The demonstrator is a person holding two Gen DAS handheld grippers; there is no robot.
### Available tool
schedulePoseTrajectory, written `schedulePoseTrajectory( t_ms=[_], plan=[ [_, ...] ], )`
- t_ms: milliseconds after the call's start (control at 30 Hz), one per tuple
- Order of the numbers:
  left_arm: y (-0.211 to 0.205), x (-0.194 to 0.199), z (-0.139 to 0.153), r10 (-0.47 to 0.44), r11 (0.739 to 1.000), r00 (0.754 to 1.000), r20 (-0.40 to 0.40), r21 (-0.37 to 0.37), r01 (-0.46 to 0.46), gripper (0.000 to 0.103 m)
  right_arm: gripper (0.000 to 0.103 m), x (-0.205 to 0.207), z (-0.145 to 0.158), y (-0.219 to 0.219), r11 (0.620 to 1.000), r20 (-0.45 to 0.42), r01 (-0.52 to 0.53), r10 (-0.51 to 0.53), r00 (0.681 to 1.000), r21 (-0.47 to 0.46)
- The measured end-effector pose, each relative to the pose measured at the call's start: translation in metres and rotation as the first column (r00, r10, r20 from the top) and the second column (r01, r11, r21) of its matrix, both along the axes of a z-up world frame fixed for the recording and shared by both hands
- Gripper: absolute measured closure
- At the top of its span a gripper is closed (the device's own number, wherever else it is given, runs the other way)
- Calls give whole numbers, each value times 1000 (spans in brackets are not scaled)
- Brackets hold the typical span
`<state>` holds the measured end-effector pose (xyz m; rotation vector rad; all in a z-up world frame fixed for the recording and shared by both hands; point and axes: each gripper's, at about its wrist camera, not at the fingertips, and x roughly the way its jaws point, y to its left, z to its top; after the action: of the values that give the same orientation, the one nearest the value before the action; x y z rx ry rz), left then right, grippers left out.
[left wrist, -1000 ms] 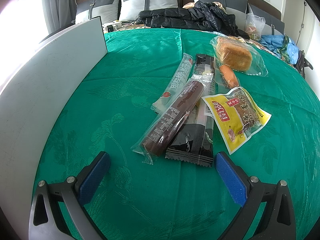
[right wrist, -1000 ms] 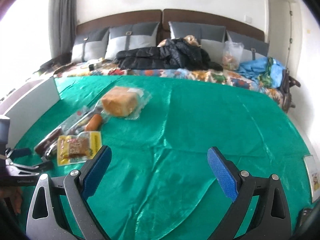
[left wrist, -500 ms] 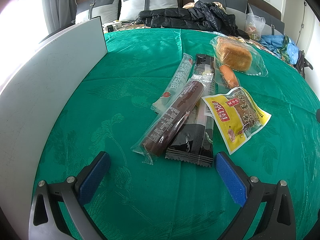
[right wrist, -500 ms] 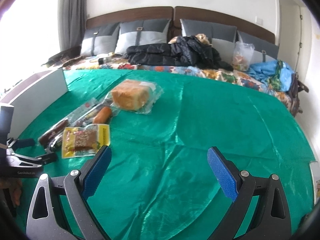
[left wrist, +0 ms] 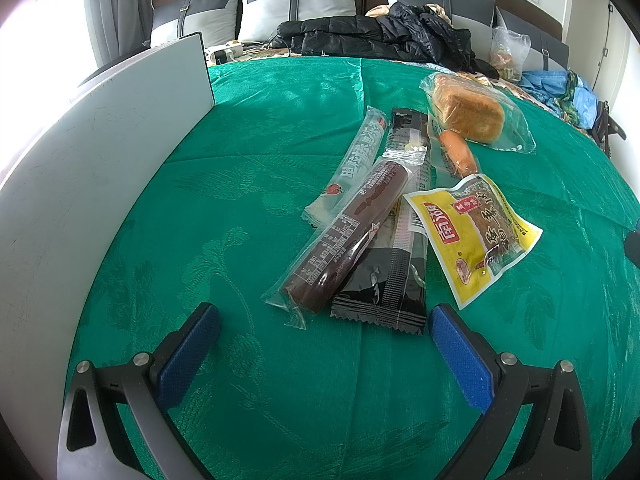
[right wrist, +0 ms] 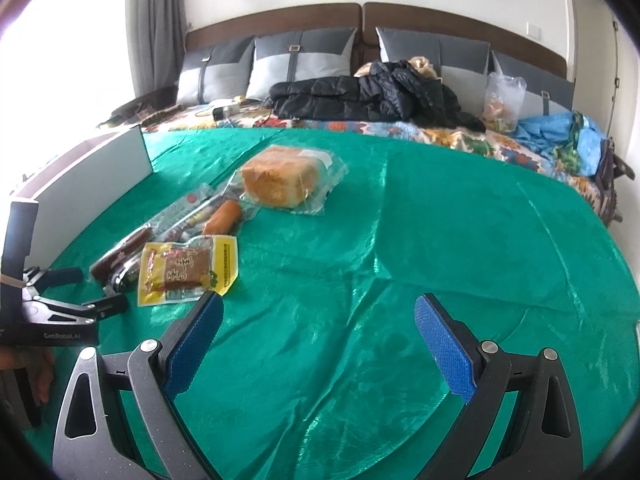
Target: Organize snacks
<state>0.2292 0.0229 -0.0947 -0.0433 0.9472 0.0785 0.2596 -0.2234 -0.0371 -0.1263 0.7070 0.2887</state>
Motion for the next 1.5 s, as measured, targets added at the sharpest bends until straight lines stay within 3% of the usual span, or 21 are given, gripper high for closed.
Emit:
schedulePoseTrajectory(
  t_ms=[333, 600, 800, 933, 1000, 1067, 1167, 1333, 1467, 1500],
  plan=[
    [0, 0, 0, 0, 1000, 1000, 0, 0, 0, 0, 5, 4, -11, 1, 1000, -56, -25, 26, 998, 19],
    [0, 0, 0, 0, 1000, 1000, 0, 0, 0, 0, 5, -4, -20, -8, 998, -45, 15, -18, 999, -62],
    [0, 1, 1, -2, 1000, 1000, 1, -2, 2, 0, 5, -37, 8, -43, 991, -82, 130, -126, 989, 42],
    [0, -3, 8, -101, 995, 993, -57, -26, 100, 1, 5, -83, 29, -54, 986, -63, 159, -156, 986, 48],
    [3, -16, 21, -141, 989, 990, -3, -36, 140, 1, 5, -111, 30, -56, 984, -65, 169, -165, 984, 59],
    [1, -17, 35, -185, 983, 982, 36, -2, 185, 1, 5, -126, 26, -58, 983, -83, 172, -167, 982, 62],
    [-3, 4, 42, -218, 975, 976, 6, 46, 218, 1, 5, -126, 23, -49, 988, -88, 147, -143, 986, 42],
    [1, 45, 32, -198, 979, 978, -63, 28, 200, 11, 5, -111, 13, -31, 995, -84, 96, -95, 992, 2],
    [0, 59, 17, -215, 977, 970, -115, -27, 213, 15, 5, -110, 10, -26, 997, -84, 78, -76, 994, 15],
    [-1, 59, 15, -223, 974, 968, -118, -56, 218, 27, 5, -110, 9, -25, 997, -83, 75, -74, 994, 15]
  ],
)
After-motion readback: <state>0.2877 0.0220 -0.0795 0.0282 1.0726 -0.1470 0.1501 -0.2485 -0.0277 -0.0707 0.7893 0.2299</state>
